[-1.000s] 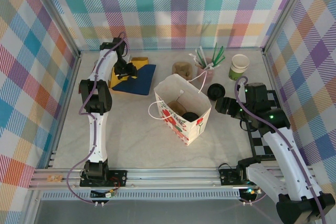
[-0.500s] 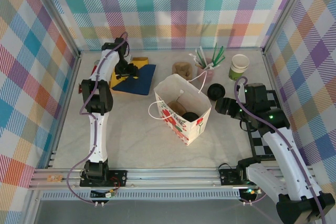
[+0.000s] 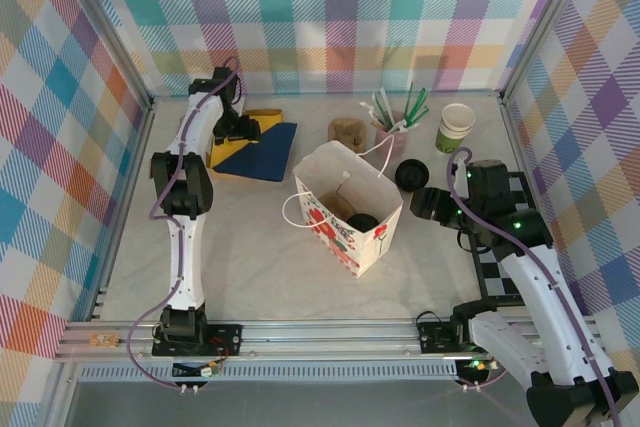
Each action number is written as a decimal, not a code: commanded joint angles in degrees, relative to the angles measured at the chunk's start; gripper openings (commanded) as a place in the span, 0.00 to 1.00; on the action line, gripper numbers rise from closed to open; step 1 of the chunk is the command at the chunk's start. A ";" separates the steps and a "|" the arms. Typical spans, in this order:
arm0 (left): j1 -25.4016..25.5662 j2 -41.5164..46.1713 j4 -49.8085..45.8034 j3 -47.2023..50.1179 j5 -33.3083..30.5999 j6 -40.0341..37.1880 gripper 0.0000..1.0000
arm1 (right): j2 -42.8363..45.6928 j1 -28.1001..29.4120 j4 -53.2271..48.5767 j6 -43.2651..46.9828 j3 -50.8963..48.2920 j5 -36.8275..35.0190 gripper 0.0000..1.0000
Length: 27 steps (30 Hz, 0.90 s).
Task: Pack the takeout coffee
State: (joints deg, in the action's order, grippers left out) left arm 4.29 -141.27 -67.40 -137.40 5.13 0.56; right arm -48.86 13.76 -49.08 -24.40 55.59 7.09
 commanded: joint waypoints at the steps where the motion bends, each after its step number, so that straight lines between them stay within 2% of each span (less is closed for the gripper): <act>1: -0.34 -1.28 -1.29 0.38 1.62 -0.66 0.72 | 0.69 -0.34 -0.33 1.15 0.06 -0.08 0.72; 17: 0.45 -2.87 -2.19 0.56 3.07 -1.04 0.70 | 0.93 -0.32 -0.10 1.20 -0.53 -0.17 0.72; 27: 0.74 -2.87 -4.80 0.65 9.02 -2.24 0.52 | 1.05 -0.38 0.19 1.29 -0.92 -0.24 0.72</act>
State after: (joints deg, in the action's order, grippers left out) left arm 4.73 -143.65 -69.12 -137.23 11.07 -0.47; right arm -48.62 13.76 -49.08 -24.38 55.59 7.07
